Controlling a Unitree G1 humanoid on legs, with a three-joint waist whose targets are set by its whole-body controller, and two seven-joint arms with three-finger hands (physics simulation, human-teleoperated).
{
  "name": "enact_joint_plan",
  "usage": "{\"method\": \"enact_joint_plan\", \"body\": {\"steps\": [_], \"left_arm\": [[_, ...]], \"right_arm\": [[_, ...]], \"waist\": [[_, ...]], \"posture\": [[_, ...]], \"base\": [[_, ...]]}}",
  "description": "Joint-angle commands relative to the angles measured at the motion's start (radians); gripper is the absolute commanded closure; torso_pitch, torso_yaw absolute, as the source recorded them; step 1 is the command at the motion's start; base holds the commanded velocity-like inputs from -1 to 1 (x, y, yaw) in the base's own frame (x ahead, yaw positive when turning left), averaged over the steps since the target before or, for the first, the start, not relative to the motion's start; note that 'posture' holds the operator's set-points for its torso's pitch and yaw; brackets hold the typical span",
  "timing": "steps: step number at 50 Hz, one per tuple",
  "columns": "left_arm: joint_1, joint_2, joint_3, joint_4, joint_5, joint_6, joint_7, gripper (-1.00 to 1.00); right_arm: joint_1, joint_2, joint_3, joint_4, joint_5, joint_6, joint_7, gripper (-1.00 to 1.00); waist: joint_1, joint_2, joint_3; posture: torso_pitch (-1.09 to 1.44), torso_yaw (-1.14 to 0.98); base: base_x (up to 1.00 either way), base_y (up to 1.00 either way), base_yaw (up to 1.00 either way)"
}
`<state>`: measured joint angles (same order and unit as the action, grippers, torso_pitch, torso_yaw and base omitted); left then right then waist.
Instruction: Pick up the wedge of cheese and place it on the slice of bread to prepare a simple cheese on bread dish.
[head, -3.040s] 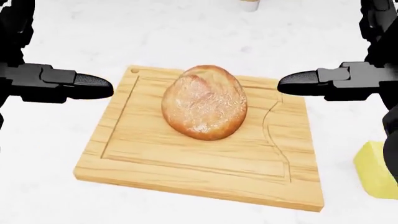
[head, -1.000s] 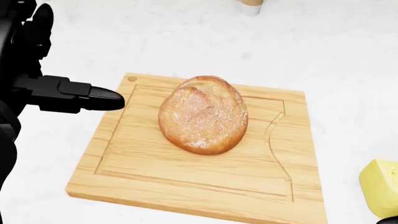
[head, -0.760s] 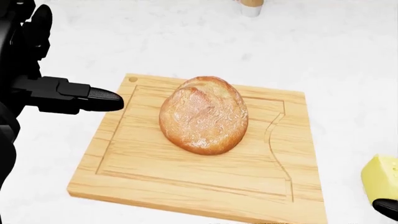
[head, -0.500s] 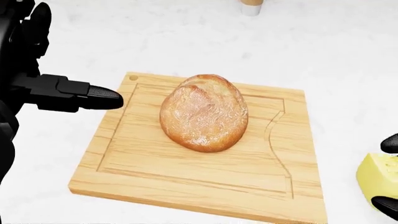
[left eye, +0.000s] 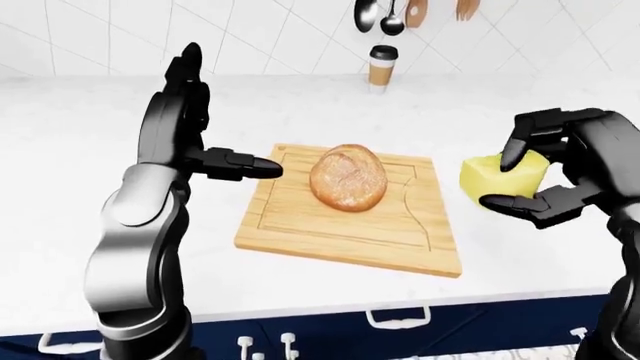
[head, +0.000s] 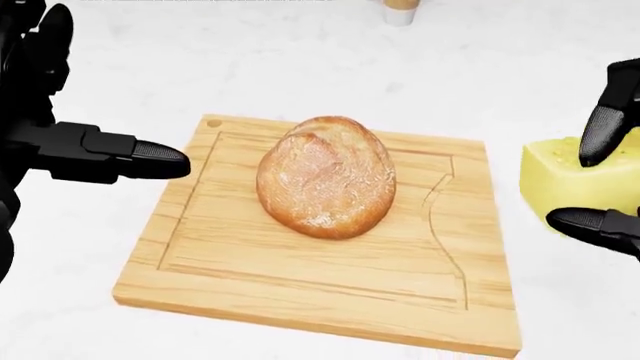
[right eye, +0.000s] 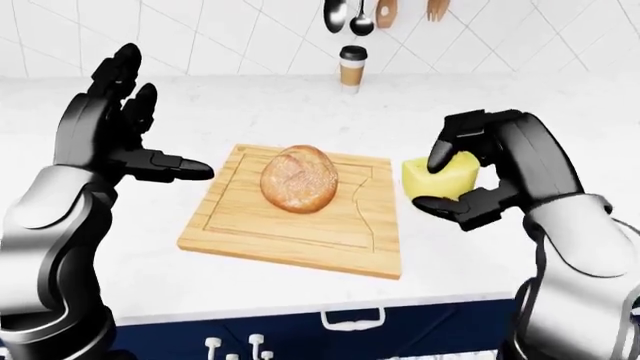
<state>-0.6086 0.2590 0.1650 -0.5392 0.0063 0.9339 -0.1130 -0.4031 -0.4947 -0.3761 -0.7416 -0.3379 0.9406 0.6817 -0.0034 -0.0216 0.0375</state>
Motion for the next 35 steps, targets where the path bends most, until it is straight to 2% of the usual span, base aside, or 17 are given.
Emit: {"method": "enact_joint_plan", "body": {"steps": [1, 6, 10, 13, 23, 35], "left_arm": [[-0.026, 0.010, 0.009, -0.028, 0.002, -0.025, 0.005, -1.00], [-0.023, 0.016, 0.016, -0.039, -0.004, -0.017, 0.006, -1.00], [-0.027, 0.021, 0.020, -0.035, -0.007, -0.018, 0.009, -1.00], [-0.030, 0.025, 0.021, -0.036, -0.008, -0.015, 0.010, -1.00], [-0.034, 0.038, 0.029, -0.038, -0.011, -0.009, 0.009, -1.00], [-0.028, 0.040, 0.031, -0.047, -0.014, 0.001, 0.004, -1.00]], "right_arm": [[-0.068, -0.021, 0.012, 0.011, -0.007, -0.014, -0.034, 0.73], [-0.262, -0.036, 0.118, 0.148, -0.013, -0.015, -0.055, 0.73], [-0.396, 0.002, 0.183, 0.272, -0.018, -0.058, -0.083, 0.73], [-0.445, 0.048, 0.221, 0.350, -0.022, -0.115, -0.109, 0.73], [-0.584, 0.163, 0.281, 0.564, -0.023, -0.234, -0.173, 0.73], [-0.606, 0.263, 0.321, 0.659, -0.011, -0.305, -0.229, 0.73]], "waist": [[0.001, -0.001, -0.021], [0.001, 0.007, -0.022], [0.001, 0.013, -0.020], [0.000, 0.017, -0.019], [0.000, 0.028, -0.020], [-0.001, 0.034, -0.021]], "posture": [[0.00, 0.00], [0.00, 0.00], [0.00, 0.00], [0.00, 0.00], [0.00, 0.00], [0.00, 0.00]], "base": [[0.00, 0.00, 0.00], [0.00, 0.00, 0.00], [0.00, 0.00, 0.00], [0.00, 0.00, 0.00], [0.00, 0.00, 0.00], [0.00, 0.00, 0.00]]}}
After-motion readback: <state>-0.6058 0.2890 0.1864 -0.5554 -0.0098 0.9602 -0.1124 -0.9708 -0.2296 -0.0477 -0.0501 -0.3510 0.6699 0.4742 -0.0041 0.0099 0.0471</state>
